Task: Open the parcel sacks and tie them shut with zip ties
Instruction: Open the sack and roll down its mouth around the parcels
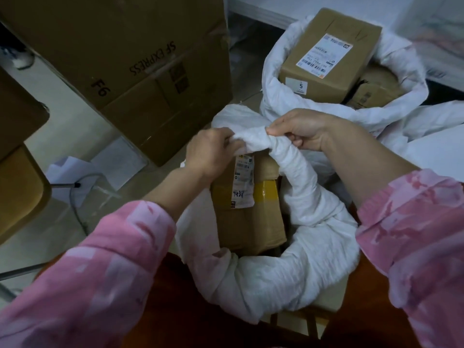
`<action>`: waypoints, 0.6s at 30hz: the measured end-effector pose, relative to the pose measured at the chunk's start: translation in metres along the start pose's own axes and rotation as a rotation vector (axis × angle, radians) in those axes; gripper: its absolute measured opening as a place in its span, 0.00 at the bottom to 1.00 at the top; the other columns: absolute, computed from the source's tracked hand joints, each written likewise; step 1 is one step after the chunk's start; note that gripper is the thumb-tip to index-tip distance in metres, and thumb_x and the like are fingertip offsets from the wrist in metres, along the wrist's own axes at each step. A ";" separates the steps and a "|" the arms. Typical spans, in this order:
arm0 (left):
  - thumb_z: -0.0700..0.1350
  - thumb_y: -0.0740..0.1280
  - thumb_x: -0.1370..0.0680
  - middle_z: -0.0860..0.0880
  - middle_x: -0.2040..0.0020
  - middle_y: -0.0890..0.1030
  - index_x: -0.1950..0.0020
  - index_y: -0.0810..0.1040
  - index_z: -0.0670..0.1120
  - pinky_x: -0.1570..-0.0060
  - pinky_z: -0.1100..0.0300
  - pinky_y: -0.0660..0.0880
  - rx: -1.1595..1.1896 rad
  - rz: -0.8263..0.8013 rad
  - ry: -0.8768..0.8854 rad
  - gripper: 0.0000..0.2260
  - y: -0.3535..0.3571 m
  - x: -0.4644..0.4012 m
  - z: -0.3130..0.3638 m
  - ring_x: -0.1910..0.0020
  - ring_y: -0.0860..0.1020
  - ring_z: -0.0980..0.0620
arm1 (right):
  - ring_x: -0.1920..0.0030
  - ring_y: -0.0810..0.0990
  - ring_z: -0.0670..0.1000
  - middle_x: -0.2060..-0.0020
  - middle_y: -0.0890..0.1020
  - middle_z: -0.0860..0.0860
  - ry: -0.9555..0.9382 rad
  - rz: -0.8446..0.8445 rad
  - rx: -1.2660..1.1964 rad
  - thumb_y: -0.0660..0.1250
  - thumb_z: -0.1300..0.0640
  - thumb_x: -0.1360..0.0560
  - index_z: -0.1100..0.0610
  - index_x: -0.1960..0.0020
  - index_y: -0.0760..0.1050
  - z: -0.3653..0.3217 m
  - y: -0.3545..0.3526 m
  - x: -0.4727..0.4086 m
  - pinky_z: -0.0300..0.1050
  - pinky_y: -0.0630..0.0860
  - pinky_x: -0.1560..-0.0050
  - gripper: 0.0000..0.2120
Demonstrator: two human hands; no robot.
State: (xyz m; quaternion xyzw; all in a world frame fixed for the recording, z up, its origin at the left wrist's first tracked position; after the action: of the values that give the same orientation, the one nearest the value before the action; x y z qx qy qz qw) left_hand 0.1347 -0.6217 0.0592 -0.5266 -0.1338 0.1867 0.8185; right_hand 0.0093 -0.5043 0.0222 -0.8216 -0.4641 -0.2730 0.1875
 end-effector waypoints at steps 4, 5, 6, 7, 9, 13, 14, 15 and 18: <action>0.55 0.64 0.22 0.41 0.65 0.79 0.51 0.81 0.40 0.70 0.59 0.73 0.435 -0.269 -0.325 0.18 0.001 -0.021 -0.026 0.69 0.76 0.49 | 0.56 0.75 0.47 0.56 0.77 0.48 -0.192 0.430 0.437 0.72 0.51 0.29 0.55 0.50 0.77 -0.030 -0.012 0.031 0.41 0.73 0.56 0.11; 0.56 0.63 0.22 0.40 0.62 0.81 0.50 0.81 0.42 0.66 0.56 0.76 0.443 -0.299 -0.377 0.18 0.001 -0.025 -0.033 0.65 0.79 0.47 | 0.50 0.75 0.47 0.51 0.77 0.47 -0.254 0.516 0.554 0.73 0.48 0.30 0.55 0.45 0.76 -0.037 -0.010 0.042 0.43 0.73 0.50 0.17; 0.58 0.62 0.22 0.40 0.58 0.82 0.50 0.81 0.44 0.61 0.52 0.78 0.434 -0.315 -0.420 0.18 0.001 -0.028 -0.041 0.61 0.80 0.44 | 0.47 0.76 0.49 0.48 0.77 0.48 -0.281 0.546 0.663 0.73 0.46 0.31 0.55 0.43 0.76 -0.039 -0.003 0.051 0.45 0.73 0.47 0.21; 0.59 0.61 0.22 0.40 0.57 0.82 0.49 0.80 0.44 0.59 0.51 0.77 0.439 -0.314 -0.463 0.19 0.002 -0.030 -0.046 0.59 0.80 0.44 | 0.47 0.76 0.51 0.47 0.78 0.49 -0.276 0.546 0.789 0.73 0.45 0.31 0.56 0.42 0.76 -0.035 0.007 0.057 0.46 0.73 0.47 0.23; 0.58 0.61 0.21 0.43 0.61 0.80 0.49 0.79 0.43 0.62 0.55 0.74 0.534 -0.289 -0.540 0.19 0.005 -0.034 -0.054 0.62 0.79 0.47 | 0.48 0.77 0.55 0.48 0.80 0.54 -0.251 0.544 1.016 0.72 0.46 0.30 0.58 0.43 0.75 -0.018 0.025 0.057 0.46 0.71 0.52 0.22; 0.56 0.65 0.23 0.48 0.73 0.73 0.63 0.77 0.45 0.72 0.62 0.65 0.742 -0.302 -0.644 0.17 0.012 -0.030 -0.064 0.74 0.70 0.52 | 0.48 0.78 0.57 0.49 0.81 0.56 -0.298 0.608 1.044 0.67 0.52 0.24 0.59 0.44 0.76 -0.005 0.038 0.050 0.43 0.65 0.58 0.13; 0.56 0.66 0.23 0.49 0.75 0.71 0.66 0.75 0.45 0.73 0.62 0.63 0.758 -0.306 -0.653 0.17 0.013 -0.029 -0.068 0.75 0.68 0.52 | 0.48 0.78 0.57 0.49 0.80 0.56 -0.292 0.612 1.032 0.66 0.53 0.23 0.59 0.44 0.76 -0.005 0.038 0.048 0.43 0.65 0.58 0.11; 0.56 0.67 0.23 0.49 0.75 0.70 0.67 0.75 0.46 0.72 0.62 0.61 0.772 -0.307 -0.667 0.17 0.014 -0.027 -0.073 0.76 0.66 0.53 | 0.48 0.78 0.57 0.50 0.80 0.56 -0.281 0.607 1.022 0.64 0.55 0.22 0.59 0.46 0.76 -0.006 0.040 0.045 0.43 0.64 0.58 0.09; 0.55 0.67 0.23 0.50 0.76 0.69 0.67 0.74 0.46 0.74 0.63 0.60 0.844 -0.299 -0.704 0.17 0.012 -0.023 -0.080 0.78 0.65 0.54 | 0.53 0.78 0.57 0.58 0.77 0.53 -0.278 0.534 0.981 0.63 0.56 0.23 0.56 0.56 0.72 -0.009 0.050 0.037 0.44 0.65 0.60 0.04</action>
State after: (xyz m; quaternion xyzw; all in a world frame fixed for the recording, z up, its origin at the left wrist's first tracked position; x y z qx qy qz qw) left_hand 0.1459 -0.6927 0.0149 -0.0353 -0.3855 0.2704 0.8815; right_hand 0.0655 -0.5099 0.0493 -0.7555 -0.3330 0.1415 0.5462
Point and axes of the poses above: each hand's wrist, its own x-axis away from the middle knuckle, its own y-axis out of the palm, z = x × y, the point moved 7 cm from there along -x, towards the middle knuckle
